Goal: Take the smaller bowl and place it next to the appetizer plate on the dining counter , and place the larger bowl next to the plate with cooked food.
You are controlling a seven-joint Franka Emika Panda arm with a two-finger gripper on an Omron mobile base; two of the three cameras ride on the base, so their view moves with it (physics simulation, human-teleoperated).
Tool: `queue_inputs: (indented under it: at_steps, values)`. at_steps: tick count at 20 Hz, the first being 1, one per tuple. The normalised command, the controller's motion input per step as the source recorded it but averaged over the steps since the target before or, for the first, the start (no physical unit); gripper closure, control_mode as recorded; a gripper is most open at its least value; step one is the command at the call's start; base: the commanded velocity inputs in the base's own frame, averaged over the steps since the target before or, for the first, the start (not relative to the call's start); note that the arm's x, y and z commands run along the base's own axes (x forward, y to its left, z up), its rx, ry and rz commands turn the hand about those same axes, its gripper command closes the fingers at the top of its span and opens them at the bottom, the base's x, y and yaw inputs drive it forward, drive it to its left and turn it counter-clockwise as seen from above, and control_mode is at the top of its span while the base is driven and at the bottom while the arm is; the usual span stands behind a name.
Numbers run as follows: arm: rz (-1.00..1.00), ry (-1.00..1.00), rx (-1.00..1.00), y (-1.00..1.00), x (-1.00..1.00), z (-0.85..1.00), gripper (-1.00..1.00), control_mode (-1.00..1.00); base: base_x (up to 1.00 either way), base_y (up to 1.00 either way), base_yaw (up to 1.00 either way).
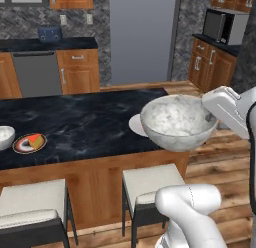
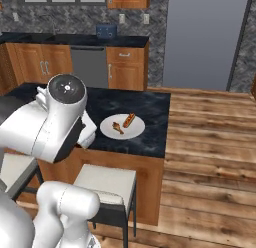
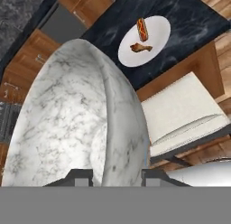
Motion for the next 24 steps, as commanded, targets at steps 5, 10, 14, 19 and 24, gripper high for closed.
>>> queue_inputs:
  at_steps: [5, 10, 14, 19, 24]
  values:
    - [0.00, 0.46, -0.20, 0.50, 1.00, 0.05, 1.00, -1.00, 0.00, 0.00, 0.00]
    - [0.00, 0.21, -0.15, 0.43, 1.00, -0.01, 1.00, -1.00, 0.00, 0.00, 0.00]
    - [0.00, -0.08, -0.02, 0.31, 0.99, -0.37, 1.00, -1.00, 0.00, 0.00, 0.00]
    - [0.00, -0.18, 0.00, 0.18, 1.00, -0.52, 1.00, -1.00, 0.00, 0.00, 0.00]
    - [0.00, -0.13, 0.06, 0.10, 1.00, -0.76, 1.00, -1.00, 0.00, 0.00, 0.00]
